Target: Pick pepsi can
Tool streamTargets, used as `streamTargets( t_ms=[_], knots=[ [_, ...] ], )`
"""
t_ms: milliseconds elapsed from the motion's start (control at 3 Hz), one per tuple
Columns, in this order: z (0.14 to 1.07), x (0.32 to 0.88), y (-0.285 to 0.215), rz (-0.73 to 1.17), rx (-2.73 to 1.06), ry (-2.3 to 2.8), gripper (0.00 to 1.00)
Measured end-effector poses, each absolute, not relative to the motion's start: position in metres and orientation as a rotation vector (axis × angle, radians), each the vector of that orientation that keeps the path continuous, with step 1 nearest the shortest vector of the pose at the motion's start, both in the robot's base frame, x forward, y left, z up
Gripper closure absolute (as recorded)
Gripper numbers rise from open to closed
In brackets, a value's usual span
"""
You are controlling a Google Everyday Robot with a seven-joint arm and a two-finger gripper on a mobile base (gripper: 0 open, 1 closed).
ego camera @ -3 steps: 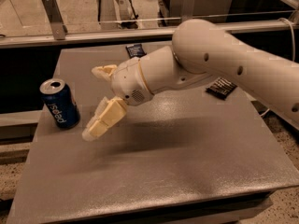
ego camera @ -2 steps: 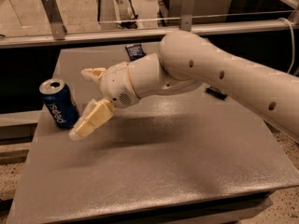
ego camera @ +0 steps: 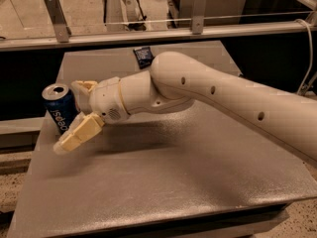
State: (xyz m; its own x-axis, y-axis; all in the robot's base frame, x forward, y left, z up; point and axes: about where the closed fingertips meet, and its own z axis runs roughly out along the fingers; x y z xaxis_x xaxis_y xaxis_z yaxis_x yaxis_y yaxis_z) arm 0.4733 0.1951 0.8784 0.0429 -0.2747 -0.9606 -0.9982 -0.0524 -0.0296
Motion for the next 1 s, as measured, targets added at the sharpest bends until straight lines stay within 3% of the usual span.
streamTargets(
  t_ms=[333, 1000],
  knots=[
    [0.872, 0.469, 0.214, 1.119, -1.437, 1.349, 0.18],
    [0.871, 0.462, 0.227, 1.165, -1.393, 1.331, 0.64]
  ],
)
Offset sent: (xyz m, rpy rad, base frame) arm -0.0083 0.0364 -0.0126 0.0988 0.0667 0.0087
